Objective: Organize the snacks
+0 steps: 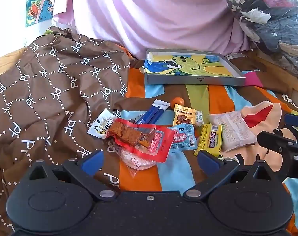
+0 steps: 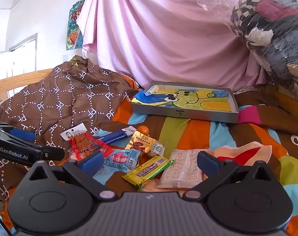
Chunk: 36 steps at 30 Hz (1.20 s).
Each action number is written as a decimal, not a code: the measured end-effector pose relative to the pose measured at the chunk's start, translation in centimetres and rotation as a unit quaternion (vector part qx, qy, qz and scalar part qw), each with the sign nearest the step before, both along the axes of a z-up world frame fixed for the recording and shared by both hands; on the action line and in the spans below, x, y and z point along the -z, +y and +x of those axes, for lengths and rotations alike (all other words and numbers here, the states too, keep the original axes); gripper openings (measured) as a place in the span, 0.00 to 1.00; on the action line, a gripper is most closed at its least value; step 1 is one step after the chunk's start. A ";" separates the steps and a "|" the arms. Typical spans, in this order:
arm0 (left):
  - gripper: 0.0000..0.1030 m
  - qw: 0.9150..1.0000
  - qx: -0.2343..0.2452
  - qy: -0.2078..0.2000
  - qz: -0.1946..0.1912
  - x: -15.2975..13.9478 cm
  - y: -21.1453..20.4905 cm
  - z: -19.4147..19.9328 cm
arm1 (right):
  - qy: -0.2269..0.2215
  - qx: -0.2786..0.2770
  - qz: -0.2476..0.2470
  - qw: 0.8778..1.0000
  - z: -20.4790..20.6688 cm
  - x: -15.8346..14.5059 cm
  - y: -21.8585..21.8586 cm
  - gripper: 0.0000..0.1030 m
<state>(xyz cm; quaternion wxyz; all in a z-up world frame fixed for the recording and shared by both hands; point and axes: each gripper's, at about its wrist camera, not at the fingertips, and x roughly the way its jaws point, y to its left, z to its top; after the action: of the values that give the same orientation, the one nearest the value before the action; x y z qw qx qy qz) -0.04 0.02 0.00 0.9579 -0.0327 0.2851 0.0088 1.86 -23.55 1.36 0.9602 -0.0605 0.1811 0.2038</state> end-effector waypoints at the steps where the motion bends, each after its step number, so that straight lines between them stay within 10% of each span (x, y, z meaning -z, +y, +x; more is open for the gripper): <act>1: 0.98 1.000 0.000 0.000 0.000 0.0 0.0 0.0 | 0.000 0.000 0.000 1.000 0.1 0.0 0.0 1.00; 36: 0.98 1.000 0.001 0.020 -0.003 1.0 0.0 -0.1 | 0.002 0.002 -0.001 1.000 0.1 0.2 0.0 1.00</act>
<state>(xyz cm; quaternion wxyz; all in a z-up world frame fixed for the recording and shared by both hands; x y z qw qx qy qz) -0.13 -0.03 -1.01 0.9519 -0.0350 0.3042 0.0079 1.94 -23.59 1.21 0.9601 -0.0605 0.1835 0.2021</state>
